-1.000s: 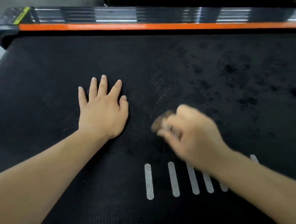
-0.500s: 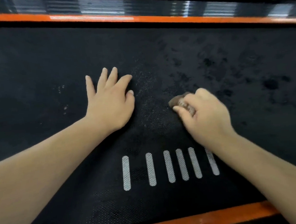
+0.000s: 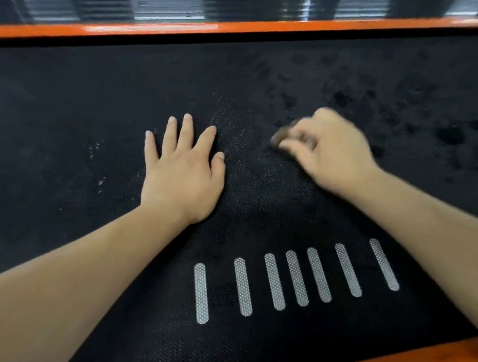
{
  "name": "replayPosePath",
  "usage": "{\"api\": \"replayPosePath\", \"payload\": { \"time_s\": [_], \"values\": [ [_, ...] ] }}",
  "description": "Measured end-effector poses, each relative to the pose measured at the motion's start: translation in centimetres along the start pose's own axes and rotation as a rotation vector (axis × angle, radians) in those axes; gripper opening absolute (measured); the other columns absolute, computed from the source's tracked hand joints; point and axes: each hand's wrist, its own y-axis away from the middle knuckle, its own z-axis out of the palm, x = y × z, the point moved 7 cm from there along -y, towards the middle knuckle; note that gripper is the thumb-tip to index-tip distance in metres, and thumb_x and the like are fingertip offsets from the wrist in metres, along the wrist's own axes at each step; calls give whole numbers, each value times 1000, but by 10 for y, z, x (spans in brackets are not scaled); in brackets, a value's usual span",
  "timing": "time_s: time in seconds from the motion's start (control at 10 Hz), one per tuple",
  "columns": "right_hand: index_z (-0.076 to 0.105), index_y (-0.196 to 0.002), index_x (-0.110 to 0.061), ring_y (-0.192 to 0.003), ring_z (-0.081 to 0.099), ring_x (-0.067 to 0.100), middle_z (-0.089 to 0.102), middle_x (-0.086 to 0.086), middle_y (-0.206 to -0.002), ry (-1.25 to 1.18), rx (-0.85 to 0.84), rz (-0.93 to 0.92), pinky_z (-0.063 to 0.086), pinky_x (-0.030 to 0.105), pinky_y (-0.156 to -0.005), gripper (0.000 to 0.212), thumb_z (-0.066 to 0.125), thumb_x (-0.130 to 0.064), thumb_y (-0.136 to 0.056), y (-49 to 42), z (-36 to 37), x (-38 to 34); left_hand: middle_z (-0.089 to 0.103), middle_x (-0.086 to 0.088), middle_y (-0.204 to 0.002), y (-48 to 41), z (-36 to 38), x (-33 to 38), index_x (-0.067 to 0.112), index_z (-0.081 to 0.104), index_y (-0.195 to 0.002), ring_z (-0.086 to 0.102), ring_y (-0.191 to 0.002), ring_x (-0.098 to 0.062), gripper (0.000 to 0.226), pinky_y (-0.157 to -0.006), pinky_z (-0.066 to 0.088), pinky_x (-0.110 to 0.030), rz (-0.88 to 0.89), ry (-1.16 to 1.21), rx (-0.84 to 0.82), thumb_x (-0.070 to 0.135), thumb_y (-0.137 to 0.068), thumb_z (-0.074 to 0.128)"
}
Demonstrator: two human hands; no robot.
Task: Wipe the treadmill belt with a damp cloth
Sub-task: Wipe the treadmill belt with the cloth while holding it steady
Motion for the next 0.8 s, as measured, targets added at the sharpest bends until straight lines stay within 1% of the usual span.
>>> {"api": "replayPosePath", "payload": {
  "time_s": [0.1, 0.2, 0.3, 0.4, 0.5, 0.6, 0.7, 0.8],
  "values": [
    [62, -91, -20, -80, 53, 26, 42, -1, -85, 69, 56, 82, 37, 32, -62, 31, 57, -51, -92, -9, 3, 8, 5, -5, -171, 0, 0, 0, 33, 22, -159, -6, -157, -25, 58, -125, -6, -54, -3, 5, -9, 50, -104, 20],
    [65, -88, -22, -72, 46, 17, 41, -5, -82, -82, -109, -217, 37, 30, -60, 29, 59, -50, -91, 15, 18, -33, 5, -6, -171, 1, 0, 0, 32, 22, -159, -6, -157, -25, 58, -125, -6, -54, -1, 2, -9, 50, -104, 21],
    [66, -95, -22, -78, 49, 21, 43, -4, -85, 3, -1, 82, 34, 31, -65, 30, 59, -51, -92, -31, 5, 11, 5, -6, -171, -1, 0, 0, 32, 22, -159, -6, -157, -25, 58, -125, -6, -55, -1, 8, -19, 50, -104, 20],
    [64, -92, -22, -81, 53, 24, 42, -2, -86, 79, 53, -18, 38, 31, -64, 30, 57, -51, -92, -24, 13, -12, 5, -6, -171, 0, 0, 0, 32, 22, -158, -6, -157, -26, 58, -124, -6, -55, 5, 7, -11, 50, -104, 20],
    [67, -91, -24, -74, 45, 15, 41, -7, -82, -65, -96, -222, 36, 30, -62, 29, 59, -51, -90, -8, 22, -30, 4, -6, -171, 0, 1, 0, 32, 20, -159, -7, -157, -26, 58, -124, -6, -55, 6, -5, -15, 50, -104, 20],
    [66, -92, -21, -82, 54, 27, 45, -2, -85, 5, 36, 98, 36, 32, -65, 30, 60, -50, -91, -58, 9, 16, 4, -6, -171, -1, 1, -1, 32, 20, -159, -7, -157, -25, 59, -124, -6, -55, 2, -7, -10, 51, -103, 17],
    [65, -89, -22, -79, 52, 24, 43, -3, -84, 26, 22, -49, 37, 32, -63, 29, 59, -50, -91, -47, 24, -16, 5, -6, -171, 0, 1, -1, 33, 20, -158, -6, -157, -26, 62, -125, -4, -56, 2, -15, -4, 53, -100, 12],
    [67, -89, -23, -77, 53, 23, 49, -1, -83, -67, -48, -107, 40, 33, -64, 28, 62, -51, -89, -49, 29, -13, 5, -6, -171, -1, 2, 0, 33, 18, -158, -6, -157, -26, 64, -125, -4, -56, 2, -18, -14, 54, -97, 11]
  ]
}}
